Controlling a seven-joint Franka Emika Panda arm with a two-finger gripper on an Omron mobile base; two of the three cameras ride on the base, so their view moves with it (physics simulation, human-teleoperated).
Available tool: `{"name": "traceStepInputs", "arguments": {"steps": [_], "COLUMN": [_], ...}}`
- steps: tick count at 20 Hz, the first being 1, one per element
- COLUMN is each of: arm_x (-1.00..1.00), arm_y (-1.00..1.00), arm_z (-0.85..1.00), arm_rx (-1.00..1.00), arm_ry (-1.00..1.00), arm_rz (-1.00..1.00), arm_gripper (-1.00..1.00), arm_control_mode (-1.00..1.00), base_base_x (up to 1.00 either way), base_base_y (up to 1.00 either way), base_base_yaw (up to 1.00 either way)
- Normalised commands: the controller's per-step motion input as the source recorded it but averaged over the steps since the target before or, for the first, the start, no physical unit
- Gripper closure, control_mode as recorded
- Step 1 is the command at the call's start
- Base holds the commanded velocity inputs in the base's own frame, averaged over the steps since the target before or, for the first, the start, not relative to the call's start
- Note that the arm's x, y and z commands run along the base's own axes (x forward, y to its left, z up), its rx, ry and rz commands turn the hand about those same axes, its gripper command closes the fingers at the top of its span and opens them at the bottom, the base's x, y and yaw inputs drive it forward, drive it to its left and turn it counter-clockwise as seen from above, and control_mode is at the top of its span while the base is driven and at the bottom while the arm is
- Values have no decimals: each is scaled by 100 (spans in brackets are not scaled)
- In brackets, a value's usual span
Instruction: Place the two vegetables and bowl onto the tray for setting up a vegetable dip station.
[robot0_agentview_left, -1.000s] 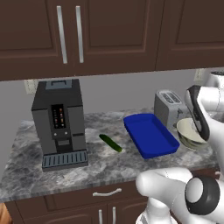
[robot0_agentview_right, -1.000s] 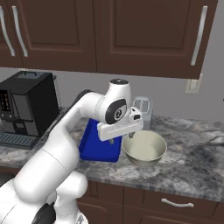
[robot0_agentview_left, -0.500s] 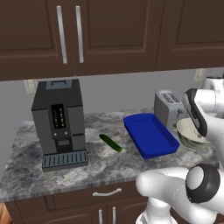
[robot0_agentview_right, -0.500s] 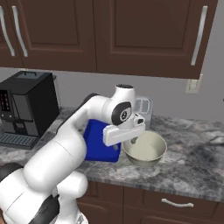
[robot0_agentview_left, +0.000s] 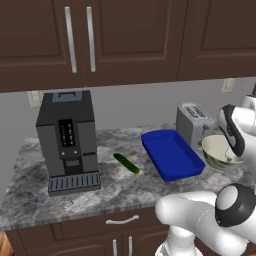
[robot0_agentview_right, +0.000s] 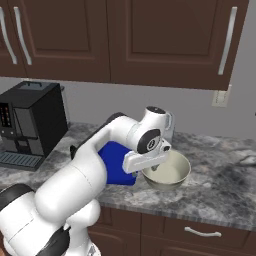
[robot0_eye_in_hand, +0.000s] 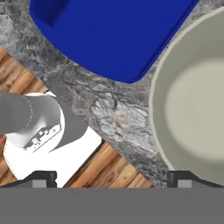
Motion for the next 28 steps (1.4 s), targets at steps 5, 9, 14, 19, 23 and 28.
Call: {"name": "traceStepInputs", "arguments": {"steps": [5, 9, 14, 19, 23, 28], "arm_x": [6, 8, 10, 18, 23, 22], "arm_y": [0, 0, -1, -4, -6, -9], "arm_z": [-23, -20, -24, -22, -18, -16], "arm_rx": [0, -4, -5, -1, 0, -1], "arm_ry": [-2, 0, 0, 0, 0, 0], "arm_rz": [0, 0, 0, 0, 0, 0], "arm_gripper": [-100, -100, -100, -100, -100, -100], "arm_control_mode": [-100, -100, -100, -100, -100, -100], "base_base_x": [0, 0, 0, 0, 0, 0], "base_base_y": [0, 0, 0, 0, 0, 0], "base_base_yaw": [0, 0, 0, 0, 0, 0]}}
